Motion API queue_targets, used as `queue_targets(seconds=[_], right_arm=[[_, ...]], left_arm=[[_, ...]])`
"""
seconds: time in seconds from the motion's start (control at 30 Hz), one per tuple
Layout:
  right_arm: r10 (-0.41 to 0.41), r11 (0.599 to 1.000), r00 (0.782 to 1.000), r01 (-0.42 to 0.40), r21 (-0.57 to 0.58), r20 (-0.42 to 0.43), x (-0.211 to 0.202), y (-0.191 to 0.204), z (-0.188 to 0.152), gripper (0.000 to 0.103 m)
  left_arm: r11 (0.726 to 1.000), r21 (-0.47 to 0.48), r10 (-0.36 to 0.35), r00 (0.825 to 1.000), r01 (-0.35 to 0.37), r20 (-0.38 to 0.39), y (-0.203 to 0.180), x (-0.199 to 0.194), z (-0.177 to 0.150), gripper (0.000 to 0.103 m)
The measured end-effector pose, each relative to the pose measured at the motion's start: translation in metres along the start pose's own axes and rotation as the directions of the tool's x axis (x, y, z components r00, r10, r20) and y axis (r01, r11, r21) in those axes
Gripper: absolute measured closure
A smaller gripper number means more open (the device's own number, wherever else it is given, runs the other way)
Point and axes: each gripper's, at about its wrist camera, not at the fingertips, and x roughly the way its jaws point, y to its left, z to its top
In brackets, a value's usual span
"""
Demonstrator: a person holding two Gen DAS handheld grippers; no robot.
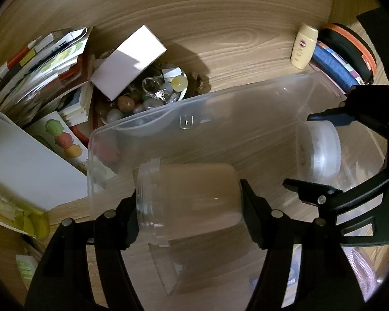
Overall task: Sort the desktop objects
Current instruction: 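Lower the cup into the clear box and open the left tool while the right tool drops the container, then move both tools back toward the pile of items on the desk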
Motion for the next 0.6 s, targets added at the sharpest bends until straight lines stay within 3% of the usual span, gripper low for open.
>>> queue_targets(seconds=[0.2, 0.27, 0.6], right_arm=[[-0.126, 0.992, 0.990, 0.127, -0.009, 0.055, -0.017, 0.003, -0.006, 0.031], [-0.148, 0.989, 0.987, 0.149, -0.003, 0.068, -0.021, 0.003, -0.003, 0.031], [-0.189, 0.980, 0.971, 0.178, 0.084, 0.146, -0.067, 0.002, -0.006, 0.030]], left_arm=[[1.000, -0.001, 0.011, 0.999, -0.011, 0.035, -0.001, -0.013, -0.001, 0.033], [1.000, 0.004, 0.030, 0.998, -0.030, 0.054, -0.002, -0.021, -0.001, 0.025], [0.997, -0.012, 0.082, 0.987, -0.081, 0.140, -0.005, -0.064, -0.009, 0.019]])
